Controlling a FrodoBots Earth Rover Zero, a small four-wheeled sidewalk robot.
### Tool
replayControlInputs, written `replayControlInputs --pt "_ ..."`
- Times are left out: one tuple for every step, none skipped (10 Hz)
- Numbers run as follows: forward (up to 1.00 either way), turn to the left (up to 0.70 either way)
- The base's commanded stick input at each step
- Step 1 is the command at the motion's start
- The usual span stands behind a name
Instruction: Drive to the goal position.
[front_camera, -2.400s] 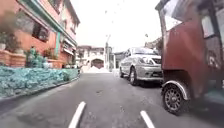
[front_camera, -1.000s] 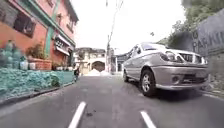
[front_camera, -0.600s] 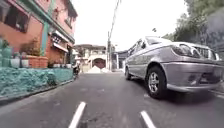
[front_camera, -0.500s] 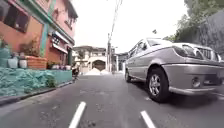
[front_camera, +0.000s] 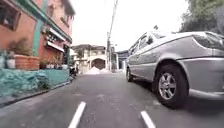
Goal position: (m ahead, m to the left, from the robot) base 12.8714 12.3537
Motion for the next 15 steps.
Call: replayControlInputs --pt "0.85 0.00" --pt "0.85 0.00" --pt "0.85 0.00" --pt "0.85 0.00" --pt "0.85 0.00" --pt "0.85 0.00" --pt "0.85 0.00" --pt "0.85 0.00" --pt "0.85 0.00" --pt "0.85 0.00" --pt "0.85 0.00" --pt "0.85 0.00" --pt "0.85 0.00" --pt "0.85 0.01" --pt "0.85 0.09"
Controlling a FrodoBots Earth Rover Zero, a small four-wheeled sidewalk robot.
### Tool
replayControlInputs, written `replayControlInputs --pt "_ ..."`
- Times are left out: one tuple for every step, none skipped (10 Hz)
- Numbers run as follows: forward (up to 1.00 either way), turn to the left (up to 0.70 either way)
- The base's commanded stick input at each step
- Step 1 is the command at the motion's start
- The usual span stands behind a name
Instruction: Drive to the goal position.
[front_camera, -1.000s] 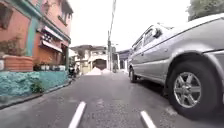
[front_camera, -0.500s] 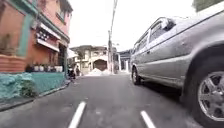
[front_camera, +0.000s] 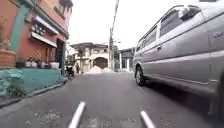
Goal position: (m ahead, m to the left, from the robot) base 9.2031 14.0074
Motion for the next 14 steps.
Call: replayControlInputs --pt "0.85 0.33" --pt "0.85 0.27" --pt "0.85 0.14" --pt "0.85 0.00" --pt "0.85 0.00" --pt "0.85 0.00" --pt "0.85 0.00" --pt "0.85 0.00" --pt "0.85 0.00" --pt "0.85 0.00" --pt "0.85 0.00" --pt "0.85 0.00" --pt "0.85 0.00" --pt "0.85 0.00"
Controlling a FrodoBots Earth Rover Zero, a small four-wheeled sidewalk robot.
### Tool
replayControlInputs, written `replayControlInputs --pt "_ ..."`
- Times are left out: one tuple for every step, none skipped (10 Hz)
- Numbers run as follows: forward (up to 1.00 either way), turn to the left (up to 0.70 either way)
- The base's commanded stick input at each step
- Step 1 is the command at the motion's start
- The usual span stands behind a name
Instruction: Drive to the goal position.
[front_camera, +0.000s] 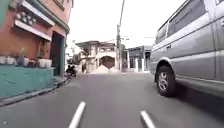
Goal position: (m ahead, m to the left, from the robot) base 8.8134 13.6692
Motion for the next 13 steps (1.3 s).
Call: replayControlInputs --pt "0.85 0.00" --pt "0.85 0.00" --pt "0.85 0.00" --pt "0.85 0.00" --pt "0.85 0.00" --pt "0.85 0.00" --pt "0.85 0.03" --pt "0.85 0.26" --pt "0.85 0.34" --pt "0.85 0.34" --pt "0.85 0.34" --pt "0.85 0.34" --pt "0.85 0.11"
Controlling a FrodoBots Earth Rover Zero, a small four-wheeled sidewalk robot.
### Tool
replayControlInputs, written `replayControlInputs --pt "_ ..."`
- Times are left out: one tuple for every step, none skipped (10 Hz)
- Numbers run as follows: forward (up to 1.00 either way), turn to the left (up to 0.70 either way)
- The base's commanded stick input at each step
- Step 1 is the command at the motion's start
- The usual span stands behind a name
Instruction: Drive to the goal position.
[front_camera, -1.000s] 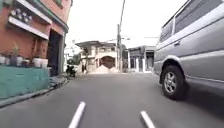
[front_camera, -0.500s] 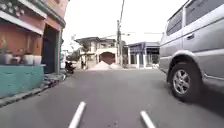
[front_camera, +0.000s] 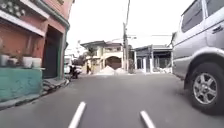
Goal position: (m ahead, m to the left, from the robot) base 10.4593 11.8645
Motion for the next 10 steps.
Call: replayControlInputs --pt "0.85 0.00" --pt "0.85 0.00" --pt "0.85 0.00" --pt "0.85 0.00" --pt "0.85 0.00" --pt "0.85 0.00" --pt "0.85 0.00" --pt "0.85 0.00" --pt "0.85 0.00" --pt "0.85 0.00"
